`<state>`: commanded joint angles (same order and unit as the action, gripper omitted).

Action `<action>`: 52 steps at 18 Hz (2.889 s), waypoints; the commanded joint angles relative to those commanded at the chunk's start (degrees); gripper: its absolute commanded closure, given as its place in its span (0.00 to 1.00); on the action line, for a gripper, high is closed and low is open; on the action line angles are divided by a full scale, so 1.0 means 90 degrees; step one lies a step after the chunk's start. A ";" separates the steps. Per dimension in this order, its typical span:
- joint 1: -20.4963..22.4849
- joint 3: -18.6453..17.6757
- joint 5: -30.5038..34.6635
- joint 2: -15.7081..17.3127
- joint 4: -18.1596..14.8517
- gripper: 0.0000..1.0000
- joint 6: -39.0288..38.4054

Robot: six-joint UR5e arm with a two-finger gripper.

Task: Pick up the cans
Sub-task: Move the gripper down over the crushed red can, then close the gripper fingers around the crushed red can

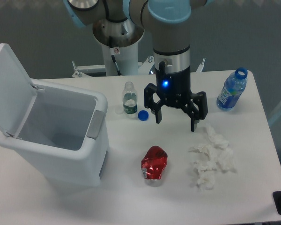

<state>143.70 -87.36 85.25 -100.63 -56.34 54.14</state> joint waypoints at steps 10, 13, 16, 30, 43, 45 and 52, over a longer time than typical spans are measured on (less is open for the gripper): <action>-0.0117 -0.0244 0.0166 -0.0195 0.0068 0.00 -0.0330; -0.0127 -0.0507 0.0156 -0.0215 0.0137 0.00 -0.0965; -0.0185 -0.0830 0.0156 -0.0351 0.0342 0.00 -0.1044; -0.0215 -0.0177 0.0410 -0.1445 0.0313 0.00 -0.3856; -0.0293 -0.0117 0.0137 -0.2051 0.0332 0.00 -0.4190; -0.0332 -0.0108 0.0137 -0.2129 0.0342 0.00 -0.4170; -0.0508 0.0185 0.0147 -0.2519 0.0400 0.00 -0.3956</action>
<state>139.13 -85.69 86.57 -123.31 -52.74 18.54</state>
